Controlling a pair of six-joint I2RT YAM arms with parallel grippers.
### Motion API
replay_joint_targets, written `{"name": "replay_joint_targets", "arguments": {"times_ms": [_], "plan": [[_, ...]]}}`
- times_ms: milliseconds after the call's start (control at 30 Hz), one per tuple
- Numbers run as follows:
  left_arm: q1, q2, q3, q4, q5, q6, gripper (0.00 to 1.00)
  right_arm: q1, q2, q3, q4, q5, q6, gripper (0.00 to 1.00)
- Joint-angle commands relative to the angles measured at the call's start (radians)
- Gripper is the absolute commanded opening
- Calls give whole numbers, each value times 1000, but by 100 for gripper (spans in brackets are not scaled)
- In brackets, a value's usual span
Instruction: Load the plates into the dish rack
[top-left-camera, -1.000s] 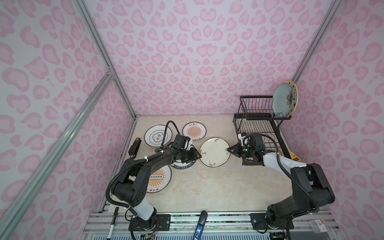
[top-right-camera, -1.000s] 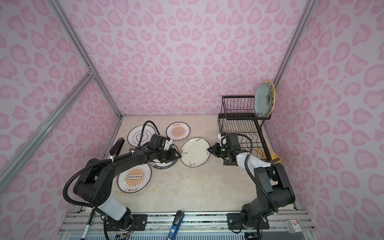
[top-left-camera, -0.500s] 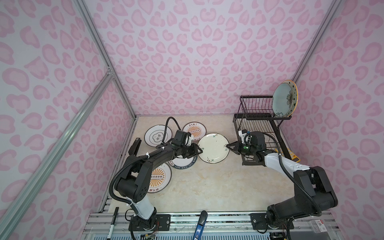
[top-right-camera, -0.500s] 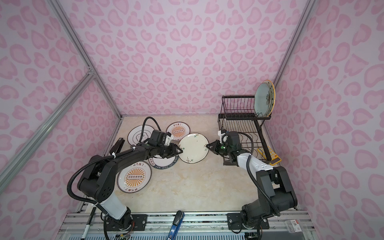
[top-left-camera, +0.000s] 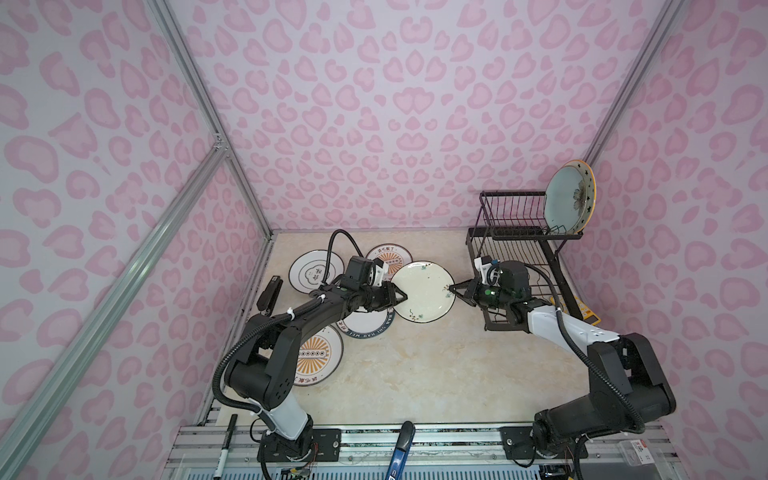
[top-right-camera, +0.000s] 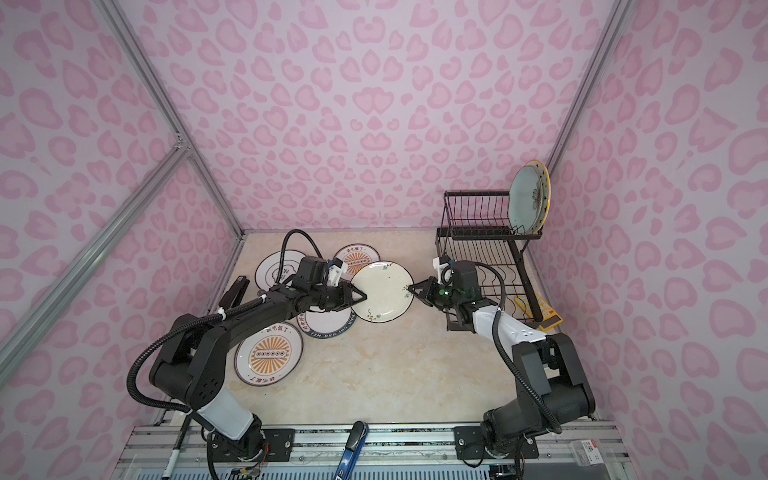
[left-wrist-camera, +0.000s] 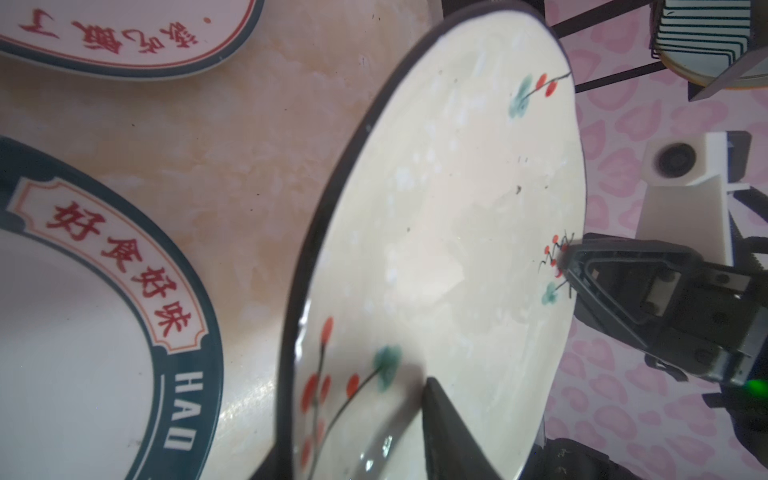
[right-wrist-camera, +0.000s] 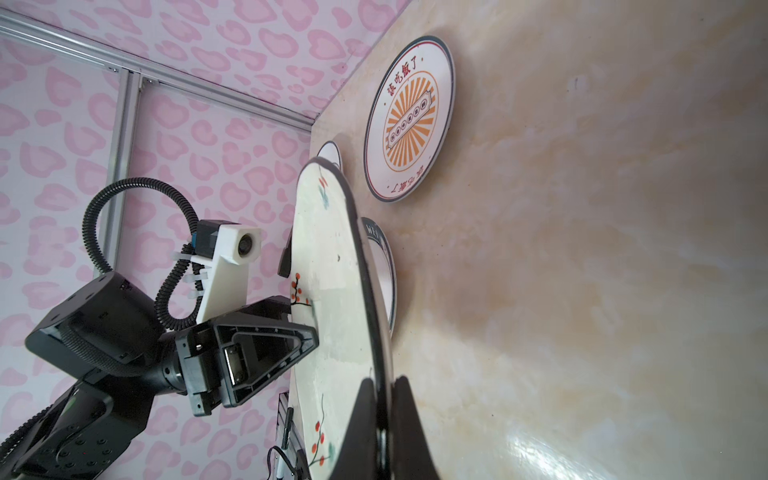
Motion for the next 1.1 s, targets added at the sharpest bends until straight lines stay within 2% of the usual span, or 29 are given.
{"name": "replay_joint_targets", "arguments": {"times_ms": [0, 67, 433, 533, 733, 900, 1067], "plan": [[-2, -29, 4, 77, 38, -1, 31, 10, 6, 9, 112, -56, 20, 0], [-2, -39, 4, 80, 33, -1, 25, 12, 6, 9, 115, -56, 20, 0], [-2, -70, 19, 72, 38, -3, 11, 16, -10, 16, 161, -71, 45, 0], [-1, -69, 19, 100, 68, -12, 10, 16, -12, 15, 170, -71, 46, 9], [5, -53, 17, 188, 128, -53, 3, 17, -7, 16, 162, -64, 38, 18], [10, -52, 20, 239, 160, -84, 3, 19, -10, 17, 163, -59, 35, 25], [14, -47, 3, 324, 200, -122, 3, 28, -10, 19, 177, -60, 35, 27]]}}
